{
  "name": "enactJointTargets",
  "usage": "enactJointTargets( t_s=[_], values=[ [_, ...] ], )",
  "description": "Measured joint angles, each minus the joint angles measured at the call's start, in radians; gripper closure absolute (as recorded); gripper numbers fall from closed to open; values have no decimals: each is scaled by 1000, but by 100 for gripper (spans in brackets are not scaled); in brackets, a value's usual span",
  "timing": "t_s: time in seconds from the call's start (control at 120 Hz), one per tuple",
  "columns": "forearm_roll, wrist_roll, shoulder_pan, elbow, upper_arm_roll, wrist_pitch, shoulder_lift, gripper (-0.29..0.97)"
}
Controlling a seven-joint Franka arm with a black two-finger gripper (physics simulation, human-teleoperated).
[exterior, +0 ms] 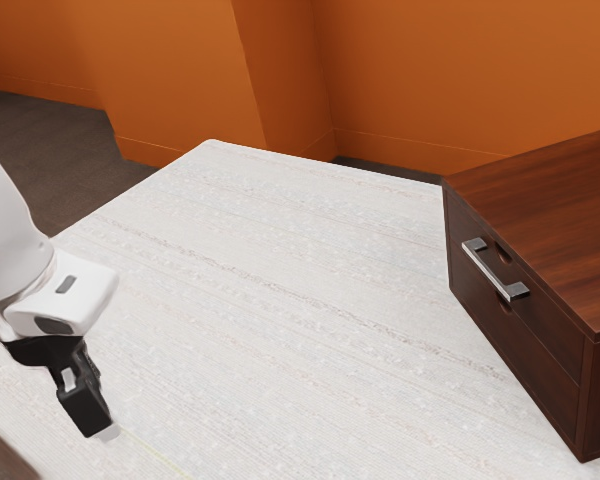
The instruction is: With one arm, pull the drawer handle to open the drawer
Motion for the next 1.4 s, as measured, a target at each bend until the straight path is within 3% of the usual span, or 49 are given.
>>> enactJointTargets(
  t_s=[0.558,0.717,0.892,1.05,1.4],
  values=[
    [3,868,-188,29,24,202,7,0],
    [41,1062,-291,37,84,306,68,0],
    [47,1208,-330,110,90,462,196,0],
    [-10,1292,-338,215,89,554,375,0],
    [-90,1408,-340,267,86,752,515,0]
  ],
)
